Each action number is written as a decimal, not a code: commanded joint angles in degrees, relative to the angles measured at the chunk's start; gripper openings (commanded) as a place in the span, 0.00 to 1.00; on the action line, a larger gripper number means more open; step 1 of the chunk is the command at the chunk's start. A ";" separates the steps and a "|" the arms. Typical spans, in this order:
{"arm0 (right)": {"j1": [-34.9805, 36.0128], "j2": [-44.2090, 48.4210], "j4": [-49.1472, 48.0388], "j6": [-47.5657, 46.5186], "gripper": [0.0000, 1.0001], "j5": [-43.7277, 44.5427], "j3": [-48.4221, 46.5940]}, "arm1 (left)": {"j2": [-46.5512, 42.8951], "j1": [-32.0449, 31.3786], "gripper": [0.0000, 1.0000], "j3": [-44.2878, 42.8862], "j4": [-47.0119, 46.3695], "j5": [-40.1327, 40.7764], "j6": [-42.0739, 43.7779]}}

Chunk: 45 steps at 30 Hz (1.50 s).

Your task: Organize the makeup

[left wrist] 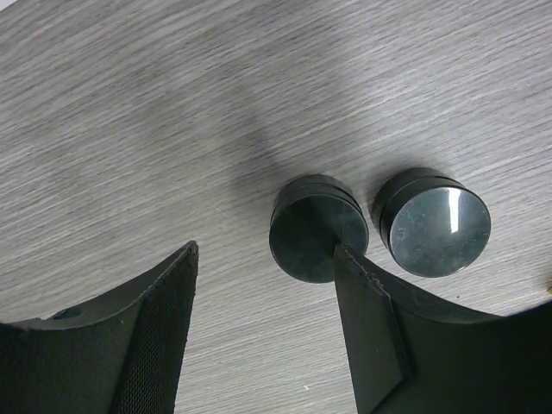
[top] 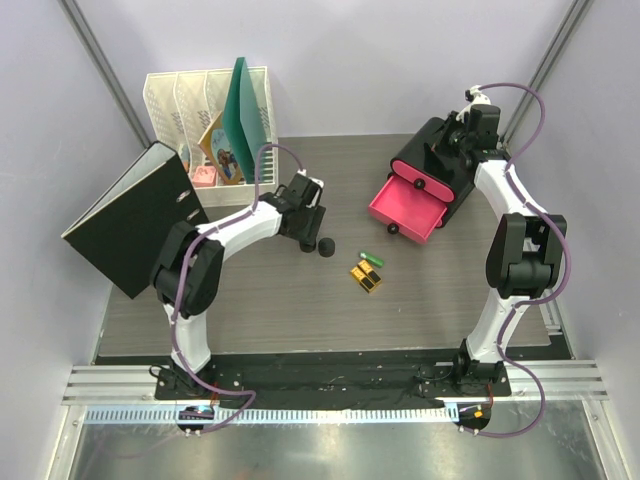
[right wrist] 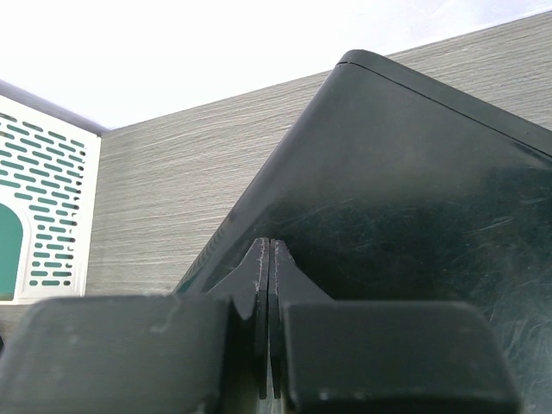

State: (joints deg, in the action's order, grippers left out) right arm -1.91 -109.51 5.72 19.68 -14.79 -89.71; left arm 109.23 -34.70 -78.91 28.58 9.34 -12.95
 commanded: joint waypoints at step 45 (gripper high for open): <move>1.47 -8.43 24.78 -2.90 0.01 2.13 7.45 | 7.31 -4.85 0.00 -26.80 -7.04 -9.25 -5.77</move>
State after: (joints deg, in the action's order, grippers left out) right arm -1.56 -109.51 4.49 19.68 -14.76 -88.97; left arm 114.85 -37.36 -99.90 25.91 1.76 -16.38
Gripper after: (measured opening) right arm 0.015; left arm 0.482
